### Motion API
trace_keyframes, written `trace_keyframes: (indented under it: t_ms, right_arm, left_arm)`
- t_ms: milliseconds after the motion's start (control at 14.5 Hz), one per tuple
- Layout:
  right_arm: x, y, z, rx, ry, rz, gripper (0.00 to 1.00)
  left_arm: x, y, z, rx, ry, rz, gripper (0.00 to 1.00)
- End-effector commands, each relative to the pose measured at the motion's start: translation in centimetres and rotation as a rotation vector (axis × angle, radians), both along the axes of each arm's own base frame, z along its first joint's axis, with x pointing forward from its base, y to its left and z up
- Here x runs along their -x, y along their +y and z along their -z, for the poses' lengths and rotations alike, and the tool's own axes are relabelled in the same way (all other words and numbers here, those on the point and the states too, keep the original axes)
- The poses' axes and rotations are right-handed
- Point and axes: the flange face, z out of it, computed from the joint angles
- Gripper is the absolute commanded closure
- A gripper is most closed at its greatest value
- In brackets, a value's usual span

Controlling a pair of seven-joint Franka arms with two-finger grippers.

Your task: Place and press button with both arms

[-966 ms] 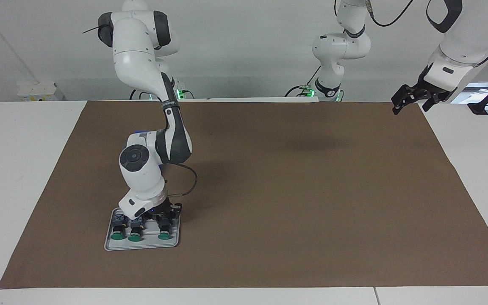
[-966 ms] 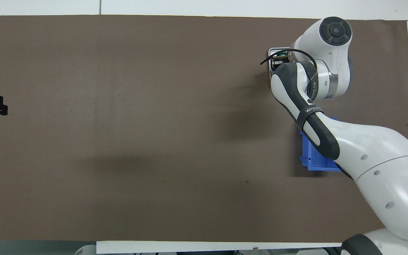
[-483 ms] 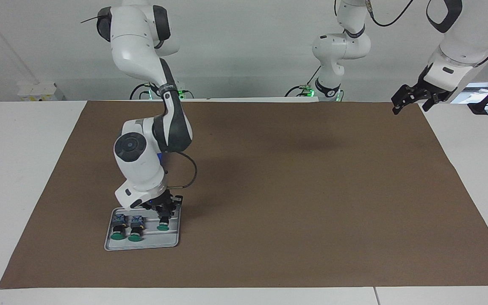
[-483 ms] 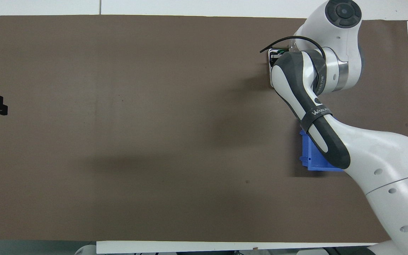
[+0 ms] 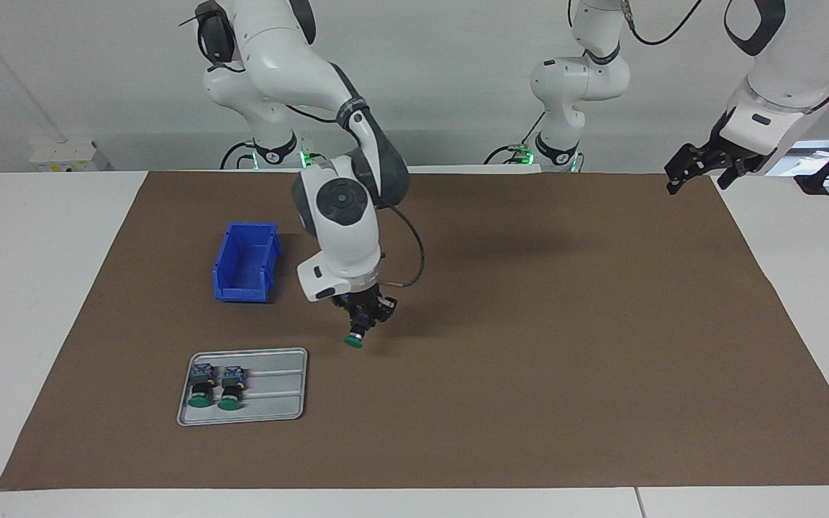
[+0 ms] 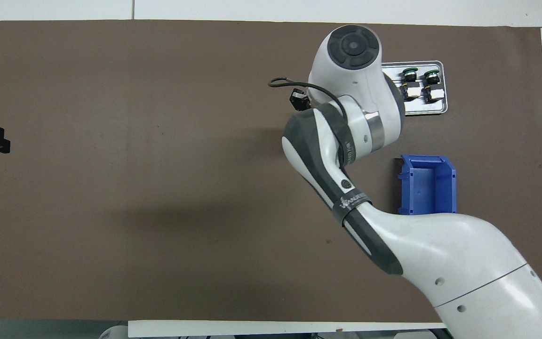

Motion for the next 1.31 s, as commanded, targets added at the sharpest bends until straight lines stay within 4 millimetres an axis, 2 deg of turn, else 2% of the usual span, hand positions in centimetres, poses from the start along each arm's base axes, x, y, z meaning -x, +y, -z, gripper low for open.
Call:
trace_keyframes:
  t_ms: [0, 138, 276, 345, 621, 828, 966, 1036, 1105, 1243]
  right_arm:
    - [2.5, 2.7, -0.3, -0.002, 0.009, 0.164, 1.00]
    - [4.2, 5.5, 0.9, 0.012, 0.020, 0.294, 1.00]
    - [5.0, 7.4, 3.4, 0.030, 0.026, 0.408, 1.00]
    - [5.5, 8.4, 3.7, 0.025, 0.018, 0.468, 0.99]
    - [5.5, 9.3, 3.4, -0.049, 0.066, 0.836, 0.98]
    - [5.4, 9.8, 4.0, -0.070, 0.060, 1.075, 0.96]
    - [5.9, 10.3, 4.5, -0.059, 0.066, 1.106, 0.95]
    - [6.6, 11.7, 6.8, -0.038, 0.060, 1.124, 0.95]
    - [6.5, 11.9, 8.2, -0.025, 0.059, 1.151, 0.95]
    - [6.4, 11.7, 7.6, 0.001, 0.051, 1.141, 0.94]
  left_arm:
    - [0.4, 0.1, -0.5, -0.007, -0.012, 0.006, 0.00]
    - [0.5, 0.4, -0.4, -0.007, -0.010, -0.005, 0.00]
    - [0.5, 0.6, -0.4, -0.007, -0.012, -0.012, 0.00]
    - [0.4, 0.7, -0.4, -0.007, -0.012, -0.014, 0.00]
    - [0.5, 0.4, -0.4, -0.007, -0.007, 0.004, 0.00]
    - [0.5, 0.3, -0.3, -0.006, -0.005, 0.010, 0.00]
    - [0.5, 0.1, -0.4, -0.006, -0.009, 0.021, 0.00]
    - [0.4, 0.0, -0.5, -0.005, -0.015, 0.029, 0.00]
    - [0.4, -0.1, -0.5, -0.005, -0.020, 0.031, 0.00]
    - [0.4, -0.4, -0.5, -0.005, -0.017, 0.037, 0.00]
